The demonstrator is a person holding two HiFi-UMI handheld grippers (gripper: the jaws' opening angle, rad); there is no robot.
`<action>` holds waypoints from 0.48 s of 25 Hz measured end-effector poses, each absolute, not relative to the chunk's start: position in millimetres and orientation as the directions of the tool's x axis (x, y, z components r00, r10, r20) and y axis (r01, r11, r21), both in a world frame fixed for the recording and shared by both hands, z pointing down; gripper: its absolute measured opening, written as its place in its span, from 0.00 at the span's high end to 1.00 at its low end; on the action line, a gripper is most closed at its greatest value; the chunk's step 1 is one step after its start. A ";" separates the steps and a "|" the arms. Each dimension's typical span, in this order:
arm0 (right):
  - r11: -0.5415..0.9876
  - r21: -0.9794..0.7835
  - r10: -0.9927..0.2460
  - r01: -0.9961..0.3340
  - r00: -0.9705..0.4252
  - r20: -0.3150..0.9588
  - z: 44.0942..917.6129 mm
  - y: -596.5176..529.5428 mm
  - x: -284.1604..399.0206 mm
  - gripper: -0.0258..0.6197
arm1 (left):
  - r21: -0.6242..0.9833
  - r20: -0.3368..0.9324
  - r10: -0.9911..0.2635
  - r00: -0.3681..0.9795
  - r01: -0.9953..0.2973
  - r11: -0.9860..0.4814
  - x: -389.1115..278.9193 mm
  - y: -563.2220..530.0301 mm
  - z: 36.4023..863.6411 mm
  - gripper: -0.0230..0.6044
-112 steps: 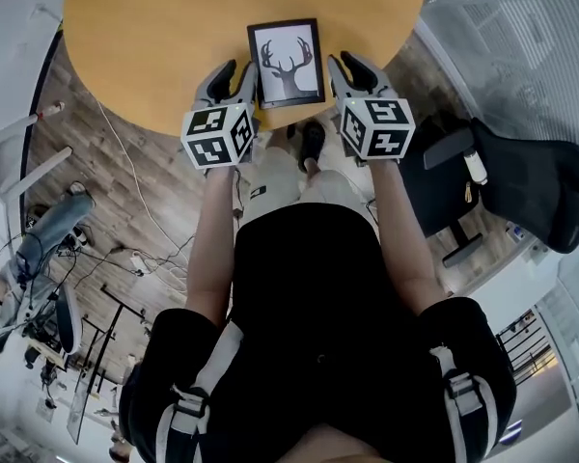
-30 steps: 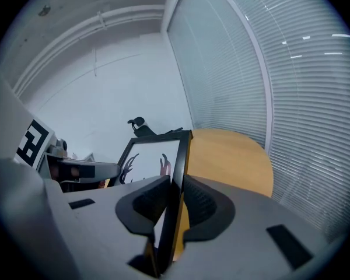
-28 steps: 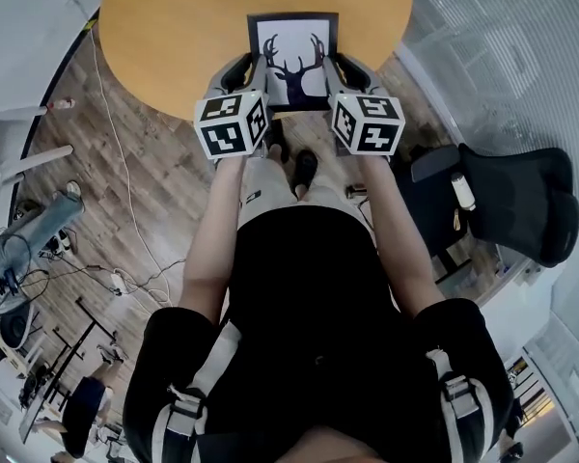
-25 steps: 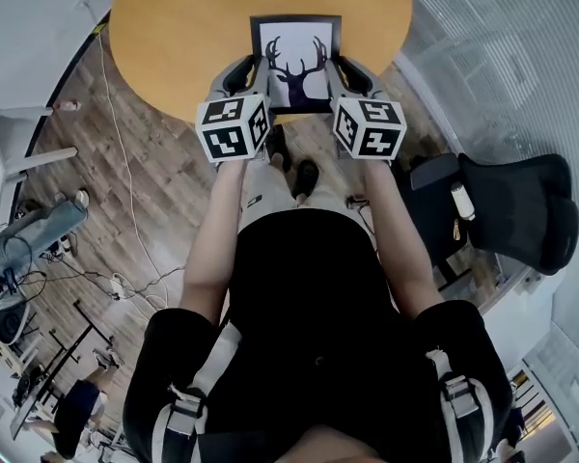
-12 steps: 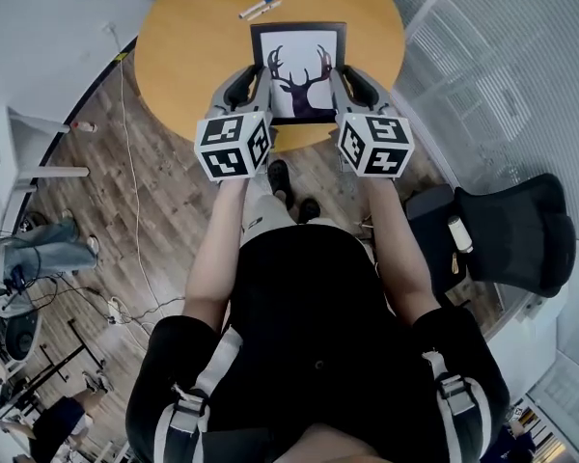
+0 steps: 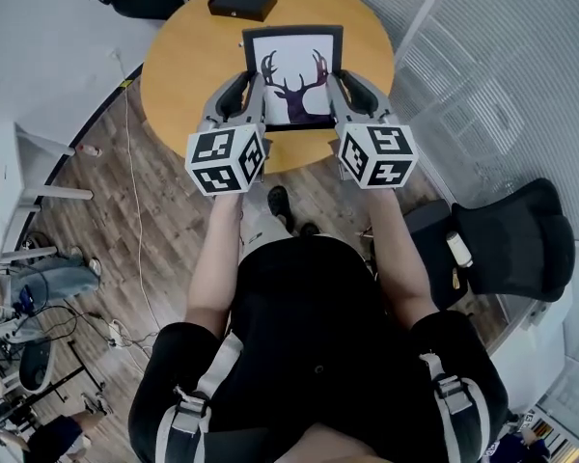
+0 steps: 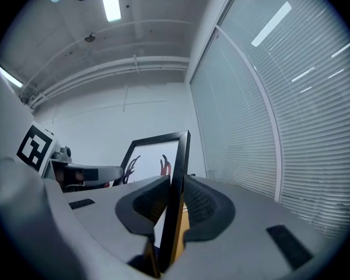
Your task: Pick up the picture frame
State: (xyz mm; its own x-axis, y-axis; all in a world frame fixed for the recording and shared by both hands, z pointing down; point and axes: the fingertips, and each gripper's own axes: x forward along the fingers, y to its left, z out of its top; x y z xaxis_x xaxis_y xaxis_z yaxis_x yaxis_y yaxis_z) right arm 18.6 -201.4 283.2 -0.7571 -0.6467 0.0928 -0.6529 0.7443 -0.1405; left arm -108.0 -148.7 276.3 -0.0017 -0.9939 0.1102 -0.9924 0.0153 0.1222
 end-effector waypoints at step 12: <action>0.753 -0.096 -0.653 -0.651 -0.757 0.010 246.1 -184.0 22.2 0.82 | 0.101 0.037 -0.999 0.009 -0.995 -0.005 -105.6 -132.7 242.4 0.83</action>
State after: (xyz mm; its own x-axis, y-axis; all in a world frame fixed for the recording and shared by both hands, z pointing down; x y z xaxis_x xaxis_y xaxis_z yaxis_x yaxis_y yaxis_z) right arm 22.2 -184.0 246.1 -0.7573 -0.6530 0.0095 -0.6507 0.7532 -0.0962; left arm -105.6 -132.7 242.4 0.0089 -0.9993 0.0374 -0.9949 -0.0051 0.1008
